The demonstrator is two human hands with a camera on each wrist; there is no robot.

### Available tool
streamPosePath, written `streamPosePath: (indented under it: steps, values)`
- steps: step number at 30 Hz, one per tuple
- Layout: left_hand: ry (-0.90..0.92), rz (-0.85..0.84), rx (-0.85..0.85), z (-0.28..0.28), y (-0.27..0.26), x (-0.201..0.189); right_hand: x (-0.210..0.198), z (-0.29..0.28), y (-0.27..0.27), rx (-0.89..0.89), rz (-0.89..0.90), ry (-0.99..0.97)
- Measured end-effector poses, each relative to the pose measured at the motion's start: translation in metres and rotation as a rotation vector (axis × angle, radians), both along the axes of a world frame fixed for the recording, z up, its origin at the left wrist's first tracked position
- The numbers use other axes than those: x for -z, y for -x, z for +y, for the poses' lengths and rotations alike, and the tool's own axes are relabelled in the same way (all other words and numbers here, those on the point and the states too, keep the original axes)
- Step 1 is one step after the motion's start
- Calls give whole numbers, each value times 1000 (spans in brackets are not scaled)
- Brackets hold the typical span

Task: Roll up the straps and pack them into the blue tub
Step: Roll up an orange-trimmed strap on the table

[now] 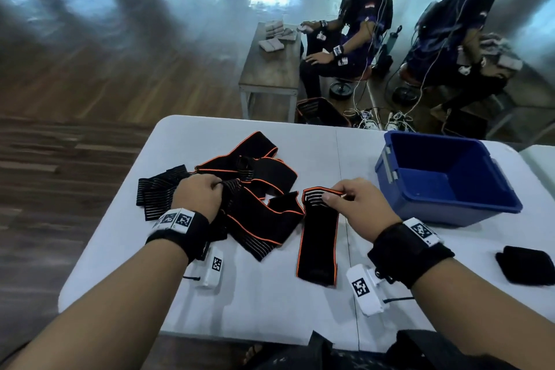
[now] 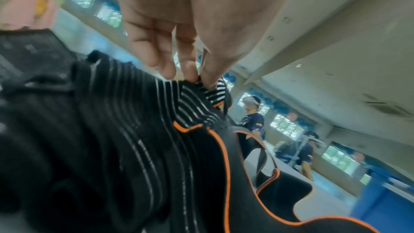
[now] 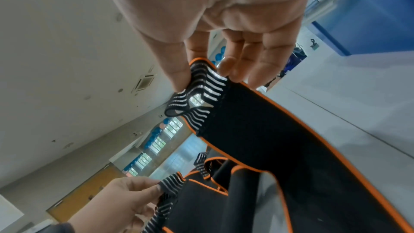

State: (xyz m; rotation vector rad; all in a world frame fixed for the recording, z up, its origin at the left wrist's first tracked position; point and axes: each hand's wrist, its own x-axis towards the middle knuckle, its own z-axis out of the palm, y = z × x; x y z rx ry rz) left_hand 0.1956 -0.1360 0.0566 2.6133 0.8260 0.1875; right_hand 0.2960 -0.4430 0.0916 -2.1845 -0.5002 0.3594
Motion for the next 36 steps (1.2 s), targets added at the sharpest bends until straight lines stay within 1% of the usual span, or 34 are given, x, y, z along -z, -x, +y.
streamPosePath:
  steps: [3, 5, 8, 10, 12, 17, 21, 24, 29, 32, 34, 36]
  values:
    - [-38, -56, 45, -5, 0, -15, -12, 3, 1, 60, -58, 18]
    - [-48, -128, 60, -7, 0, -22, -22, 6, 5, 82, -85, 17]
    - [16, -217, 119, -14, 0, -31, -33, 5, 10, 108, -125, 4]
    - [68, -250, 139, -22, 1, -38, -38, 3, 15, 96, -81, -60]
    - [110, -291, 173, -33, 3, -48, -44, 1, 19, 89, -20, -167]
    - [140, -417, 311, -64, 2, -76, -62, -8, 18, 79, 82, -368]
    - [164, -596, 439, -92, -6, -101, -80, -19, 10, 100, 129, -445]
    - [247, -708, 452, -113, -12, -117, -88, -30, 6, 133, 185, -518]
    - [517, -831, 445, -154, -15, -136, -91, -43, 3, 119, 195, -554]
    - [658, -841, 402, -170, -17, -137, -94, -48, 5, 75, 241, -592]
    - [691, -833, 394, -179, -18, -136, -98, -51, 8, 48, 283, -638]
    - [685, -822, 405, -186, -20, -133, -100, -53, 10, 46, 291, -681]
